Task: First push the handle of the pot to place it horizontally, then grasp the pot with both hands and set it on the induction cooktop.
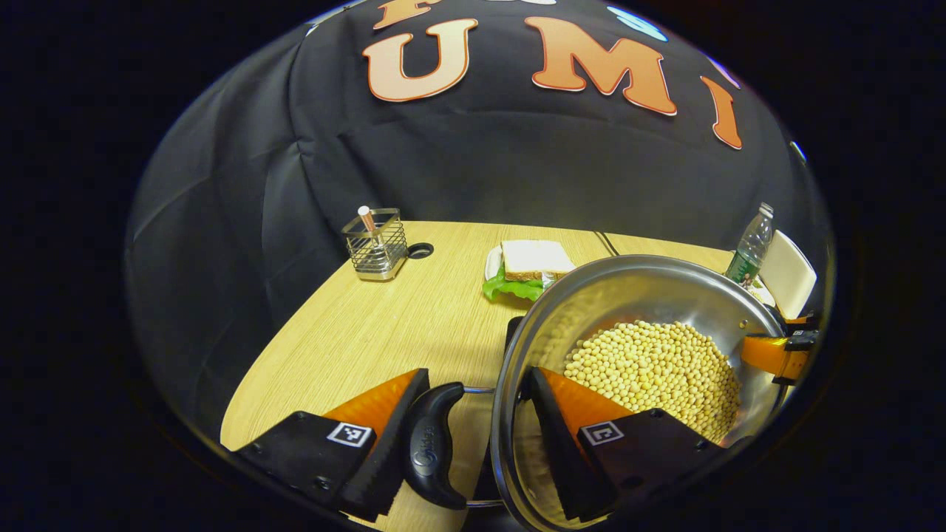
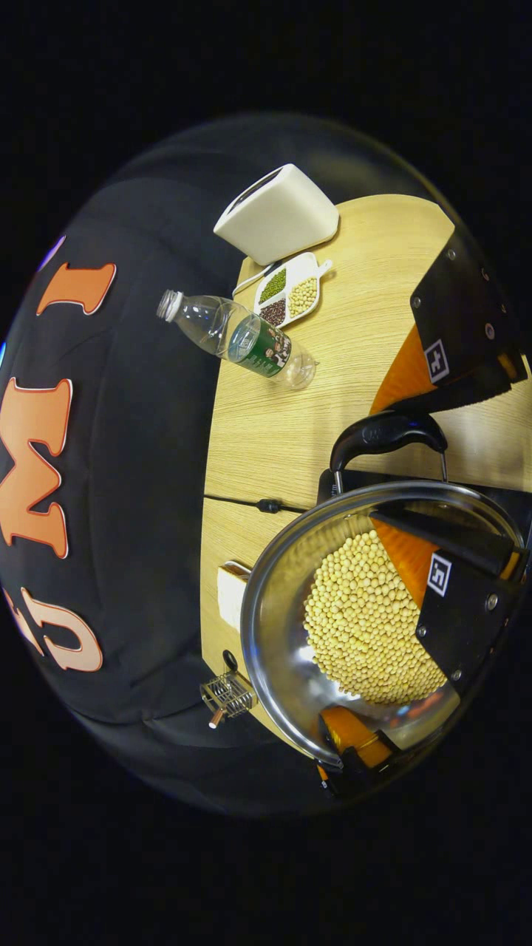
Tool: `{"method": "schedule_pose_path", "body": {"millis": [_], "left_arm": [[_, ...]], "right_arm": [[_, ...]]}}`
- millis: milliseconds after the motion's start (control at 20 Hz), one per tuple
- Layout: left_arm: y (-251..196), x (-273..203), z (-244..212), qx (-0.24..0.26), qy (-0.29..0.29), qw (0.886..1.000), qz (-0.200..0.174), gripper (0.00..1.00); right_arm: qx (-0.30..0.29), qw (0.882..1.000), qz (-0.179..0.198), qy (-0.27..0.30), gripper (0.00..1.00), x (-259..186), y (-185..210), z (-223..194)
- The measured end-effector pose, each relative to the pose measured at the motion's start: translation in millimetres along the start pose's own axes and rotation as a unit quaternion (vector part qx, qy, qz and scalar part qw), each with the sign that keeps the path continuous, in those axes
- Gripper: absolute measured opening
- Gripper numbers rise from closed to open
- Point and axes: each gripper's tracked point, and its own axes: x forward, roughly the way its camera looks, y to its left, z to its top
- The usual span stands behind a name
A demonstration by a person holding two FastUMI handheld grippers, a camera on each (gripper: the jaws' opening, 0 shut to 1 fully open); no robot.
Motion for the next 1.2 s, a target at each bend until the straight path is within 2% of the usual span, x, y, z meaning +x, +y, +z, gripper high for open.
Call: {"method": "schedule_pose_path", "body": {"millis": [50,150,200,250,300,350,550,600,650,800,850,900,1100,1150,1200], "left_arm": [[0.4,-0.9,0.3,0.000,-0.001,1.000,0.002,0.89],[1.4,-2.4,4.0,0.003,-0.013,1.000,0.006,0.89],[2.6,-3.6,8.4,0.003,-0.021,1.000,0.007,0.93],[5.7,-6.9,10.6,0.003,-0.029,1.000,0.012,0.93],[7.6,-10.0,14.5,0.000,-0.034,0.999,0.013,0.89],[10.7,-16.9,18.9,0.000,-0.041,0.999,0.015,0.94],[22.9,-55.0,70.5,0.001,-0.122,0.992,0.044,0.94],[24.5,-67.4,87.8,0.001,-0.147,0.988,0.051,1.00],[25.5,-80.2,101.5,-0.001,-0.167,0.984,0.059,0.94],[15.1,-127.1,142.4,-0.014,-0.228,0.972,0.058,0.94],[13.3,-146.2,158.7,-0.016,-0.247,0.967,0.059,1.00],[8.5,-165.4,170.8,-0.019,-0.267,0.962,0.056,0.94],[-19.2,-238.4,205.0,-0.034,-0.323,0.945,0.028,0.94],[-24.5,-252.4,211.3,-0.036,-0.335,0.941,0.023,0.99],[-31.0,-265.5,214.5,-0.039,-0.343,0.939,0.018,0.94]], "right_arm": [[-0.004,1.000,0.001,-0.002,0.70,0.6,0.0,-0.8],[-0.015,1.000,0.010,-0.011,0.74,-3.9,0.8,0.5],[-0.012,1.000,0.017,-0.022,0.77,-9.9,0.0,4.4],[-0.004,0.999,0.026,-0.032,0.74,-15.8,-3.1,7.1],[0.008,0.999,0.034,-0.041,0.80,-25.3,-5.5,11.0],[0.016,0.998,0.041,-0.055,0.80,-35.4,-11.0,15.2],[0.027,0.987,0.045,-0.151,0.81,-96.0,-44.4,49.1],[0.025,0.982,0.045,-0.180,0.81,-115.6,-53.3,60.1],[0.023,0.977,0.041,-0.208,0.81,-134.3,-63.0,69.0],[0.012,0.954,0.028,-0.299,0.82,-197.8,-91.1,100.3],[0.007,0.944,0.023,-0.329,0.82,-218.6,-99.4,108.7],[0.003,0.934,0.020,-0.357,0.83,-239.7,-108.2,115.8],[-0.005,0.909,0.015,-0.416,0.83,-301.9,-135.6,126.3],[-0.003,0.905,0.015,-0.426,0.83,-312.3,-145.0,128.9],[0.002,0.900,0.018,-0.436,0.83,-323.3,-152.2,128.1]]}}
